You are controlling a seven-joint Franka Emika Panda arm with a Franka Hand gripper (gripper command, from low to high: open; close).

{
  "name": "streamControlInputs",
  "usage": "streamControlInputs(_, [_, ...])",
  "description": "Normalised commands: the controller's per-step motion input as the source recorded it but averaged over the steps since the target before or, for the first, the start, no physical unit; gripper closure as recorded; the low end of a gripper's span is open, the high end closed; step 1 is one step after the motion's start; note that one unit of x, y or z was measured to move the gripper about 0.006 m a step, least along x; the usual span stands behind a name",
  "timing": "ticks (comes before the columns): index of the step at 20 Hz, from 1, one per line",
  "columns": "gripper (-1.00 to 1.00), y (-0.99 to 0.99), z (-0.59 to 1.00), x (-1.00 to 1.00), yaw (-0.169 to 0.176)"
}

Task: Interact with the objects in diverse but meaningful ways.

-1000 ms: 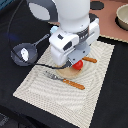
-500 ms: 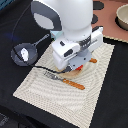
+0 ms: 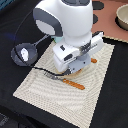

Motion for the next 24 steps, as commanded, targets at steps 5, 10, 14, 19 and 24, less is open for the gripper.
streamControlInputs(5, [1.0,0.47,0.3,0.83,0.0])
streamControlInputs(10, [1.0,0.19,0.97,0.15,0.009])
streamControlInputs(14, [1.0,0.31,1.0,-0.37,0.094])
streamControlInputs(19, [1.0,0.24,1.0,-0.43,0.101])
streamControlInputs(24, [1.0,0.5,0.93,-0.42,0.151])
